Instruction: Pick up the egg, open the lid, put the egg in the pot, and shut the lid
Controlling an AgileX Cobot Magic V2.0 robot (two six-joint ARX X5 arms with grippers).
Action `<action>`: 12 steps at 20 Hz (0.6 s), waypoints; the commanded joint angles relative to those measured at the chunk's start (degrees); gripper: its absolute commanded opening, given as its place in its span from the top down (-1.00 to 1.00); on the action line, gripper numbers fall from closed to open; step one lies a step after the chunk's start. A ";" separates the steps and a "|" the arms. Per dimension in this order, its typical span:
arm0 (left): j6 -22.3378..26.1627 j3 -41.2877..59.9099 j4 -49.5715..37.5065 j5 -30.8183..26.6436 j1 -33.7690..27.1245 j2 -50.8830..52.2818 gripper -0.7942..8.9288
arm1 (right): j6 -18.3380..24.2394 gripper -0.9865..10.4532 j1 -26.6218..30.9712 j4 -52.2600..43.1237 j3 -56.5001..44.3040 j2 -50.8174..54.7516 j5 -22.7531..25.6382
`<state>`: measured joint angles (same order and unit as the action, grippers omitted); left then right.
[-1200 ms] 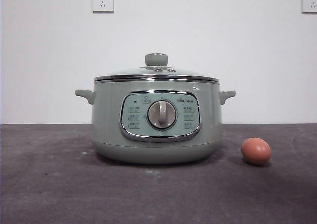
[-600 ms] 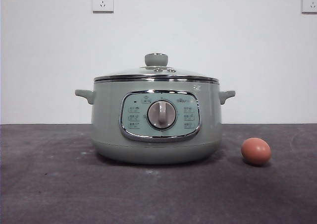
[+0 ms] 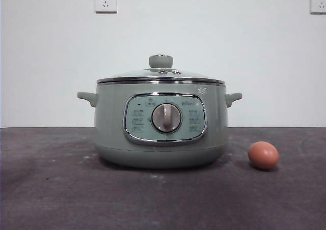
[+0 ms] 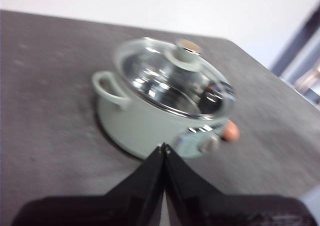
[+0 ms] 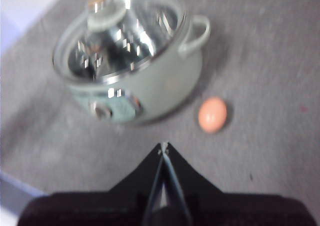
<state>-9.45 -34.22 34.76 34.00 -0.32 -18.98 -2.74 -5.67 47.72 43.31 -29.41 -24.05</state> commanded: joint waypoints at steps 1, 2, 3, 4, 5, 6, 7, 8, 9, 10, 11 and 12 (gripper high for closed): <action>3.98 -3.48 4.20 3.10 -0.11 -2.95 0.85 | 7.45 0.84 -0.11 7.54 4.72 -3.45 -0.15; 4.90 -4.90 6.19 4.11 -0.13 -4.17 0.85 | 8.70 0.84 -0.13 10.40 6.47 -4.74 -0.13; 5.73 -6.27 8.22 5.14 -0.09 -5.31 0.85 | 9.66 0.84 -0.13 13.07 8.04 -5.90 -0.11; 6.75 -7.34 9.92 5.90 -0.09 -6.23 0.85 | 10.29 0.84 -0.11 15.10 9.25 -6.78 -0.11; 8.68 -9.16 13.14 7.17 -0.02 -7.69 0.85 | 10.34 0.84 -0.13 18.14 11.06 -8.00 -0.11; 10.10 -10.45 15.72 7.65 0.00 -8.68 0.85 | 10.34 0.84 -0.13 20.09 12.17 -8.66 -0.11; 11.69 -11.67 18.49 8.37 0.00 -9.55 0.85 | 10.36 0.84 -0.13 21.79 13.05 -9.20 -0.09; 12.63 -12.44 20.39 8.39 0.00 -10.10 0.85 | 10.34 0.84 -0.13 22.32 13.31 -9.33 -0.09; 13.00 -12.98 21.81 8.24 -0.02 -10.56 0.85 | 10.34 0.84 -0.13 22.40 13.31 -9.33 -0.02; 13.00 -13.00 22.08 8.26 0.00 -10.58 0.84 | 10.32 0.82 -0.13 22.40 13.31 -9.33 -0.02; 12.98 -13.00 22.05 8.13 0.00 -10.60 0.83 | 10.25 0.82 -0.11 22.40 13.31 -9.33 0.04; 12.94 -13.00 22.05 8.11 0.00 -10.60 0.77 | 9.94 0.77 -0.11 22.38 13.31 -9.33 0.13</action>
<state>2.39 -47.00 56.99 41.95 -0.32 -29.56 7.05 -5.67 70.32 56.51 -38.68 -23.99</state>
